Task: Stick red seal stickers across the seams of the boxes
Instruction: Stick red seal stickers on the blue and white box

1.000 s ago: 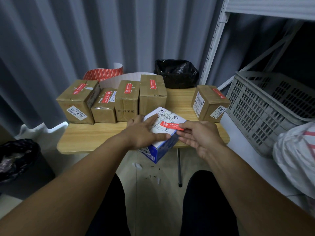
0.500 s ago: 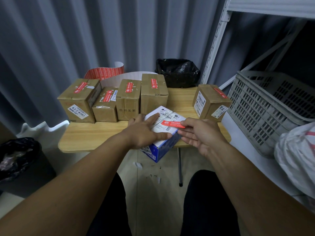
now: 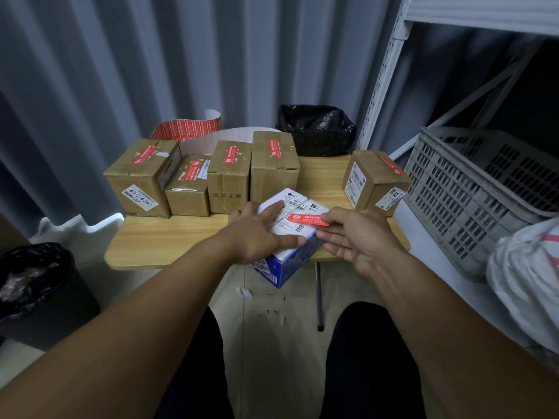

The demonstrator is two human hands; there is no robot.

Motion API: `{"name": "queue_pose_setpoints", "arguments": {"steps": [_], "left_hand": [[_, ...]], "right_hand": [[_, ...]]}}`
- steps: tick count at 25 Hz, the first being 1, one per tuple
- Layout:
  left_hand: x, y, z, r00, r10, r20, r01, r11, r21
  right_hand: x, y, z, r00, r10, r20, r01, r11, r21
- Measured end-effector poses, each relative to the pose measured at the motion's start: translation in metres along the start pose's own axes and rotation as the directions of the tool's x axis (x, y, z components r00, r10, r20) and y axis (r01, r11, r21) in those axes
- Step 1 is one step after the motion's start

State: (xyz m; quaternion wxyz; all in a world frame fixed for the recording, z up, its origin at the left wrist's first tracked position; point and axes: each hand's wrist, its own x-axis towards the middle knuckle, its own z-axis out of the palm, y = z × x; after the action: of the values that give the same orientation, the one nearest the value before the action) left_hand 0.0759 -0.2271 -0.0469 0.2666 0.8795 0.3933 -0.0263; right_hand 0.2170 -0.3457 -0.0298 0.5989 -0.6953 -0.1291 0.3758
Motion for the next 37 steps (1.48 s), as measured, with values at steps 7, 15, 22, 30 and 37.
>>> {"name": "queue_pose_setpoints", "arguments": {"steps": [7, 15, 22, 30, 37], "left_hand": [[0.0, 0.001, -0.001, 1.0, 0.0, -0.005, 0.0, 1.0, 0.005], [0.003, 0.0, -0.002, 0.999, 0.031, -0.01, -0.031, 0.999, 0.012], [0.012, -0.005, -0.028, 0.997, 0.065, 0.031, -0.062, 0.994, -0.09], [0.02, -0.018, -0.041, 0.983, 0.181, 0.011, -0.171, 0.948, -0.267], [0.003, 0.007, -0.052, 0.918, 0.152, -0.367, -0.319, 0.834, -0.45]], "right_hand": [[0.0, -0.004, 0.0, 0.999, -0.025, -0.031, 0.025, 1.0, 0.009], [0.003, -0.017, -0.018, 0.996, -0.081, -0.043, 0.082, 0.996, 0.027], [0.008, -0.017, -0.013, 0.997, -0.071, -0.008, 0.071, 0.997, 0.008], [0.015, -0.019, -0.008, 0.995, -0.099, 0.03, 0.099, 0.995, -0.007], [0.022, -0.022, 0.007, 0.986, -0.144, 0.086, 0.149, 0.988, -0.048]]}}
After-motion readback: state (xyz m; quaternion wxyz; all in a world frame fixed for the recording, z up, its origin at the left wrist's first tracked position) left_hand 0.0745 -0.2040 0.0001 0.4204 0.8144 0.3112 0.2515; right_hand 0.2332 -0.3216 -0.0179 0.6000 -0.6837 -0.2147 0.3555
